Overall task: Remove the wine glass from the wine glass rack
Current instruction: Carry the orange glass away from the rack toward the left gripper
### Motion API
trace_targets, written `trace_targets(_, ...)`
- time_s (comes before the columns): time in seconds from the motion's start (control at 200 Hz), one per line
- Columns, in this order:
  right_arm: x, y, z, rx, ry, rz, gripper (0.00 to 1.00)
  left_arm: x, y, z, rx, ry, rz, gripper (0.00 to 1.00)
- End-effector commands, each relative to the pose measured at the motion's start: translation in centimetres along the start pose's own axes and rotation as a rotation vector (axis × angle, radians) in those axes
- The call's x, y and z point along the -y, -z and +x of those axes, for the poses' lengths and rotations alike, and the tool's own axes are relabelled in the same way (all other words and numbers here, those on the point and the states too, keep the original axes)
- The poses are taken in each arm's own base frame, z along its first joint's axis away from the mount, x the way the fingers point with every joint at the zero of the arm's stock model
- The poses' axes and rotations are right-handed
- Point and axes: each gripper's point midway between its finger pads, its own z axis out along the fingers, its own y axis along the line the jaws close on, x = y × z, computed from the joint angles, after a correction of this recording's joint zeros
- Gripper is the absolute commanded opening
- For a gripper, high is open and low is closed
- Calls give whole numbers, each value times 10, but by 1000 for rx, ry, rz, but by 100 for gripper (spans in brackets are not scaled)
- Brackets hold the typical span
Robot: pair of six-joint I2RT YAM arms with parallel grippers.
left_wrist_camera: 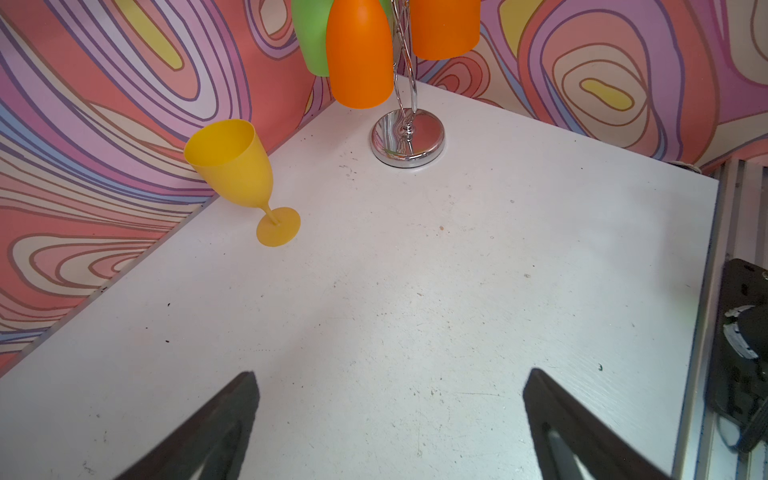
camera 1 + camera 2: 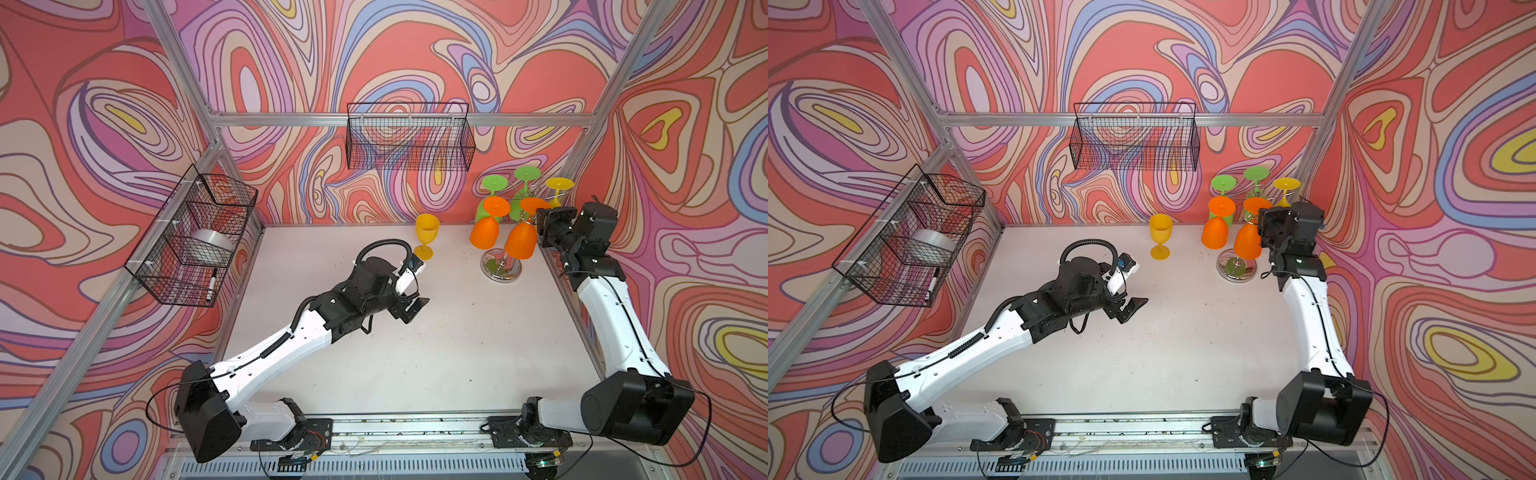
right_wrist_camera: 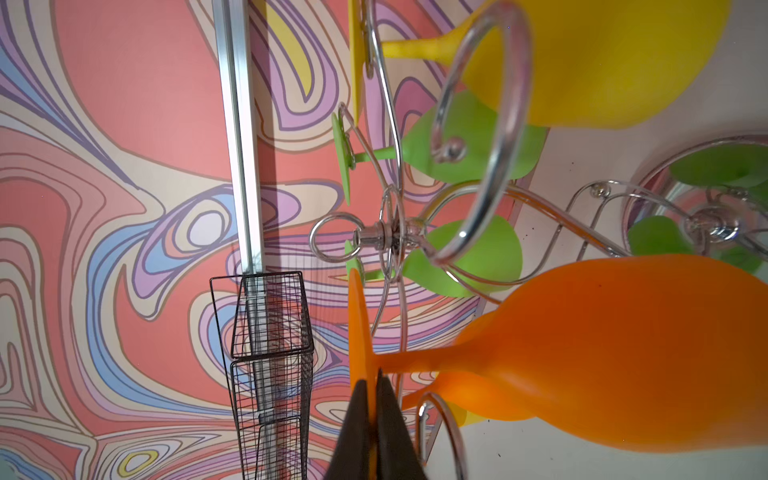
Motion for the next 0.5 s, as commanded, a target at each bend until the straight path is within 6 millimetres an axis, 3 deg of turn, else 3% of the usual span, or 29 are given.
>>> trace_targets(0.0, -15, 15, -15, 96, 1, -57, 0, -2, 2, -1, 1, 0, -1, 100)
trace_targets(0.496, -9, 45, -23, 177, 18, -38, 0, -1, 1, 0, -4, 3, 5, 100)
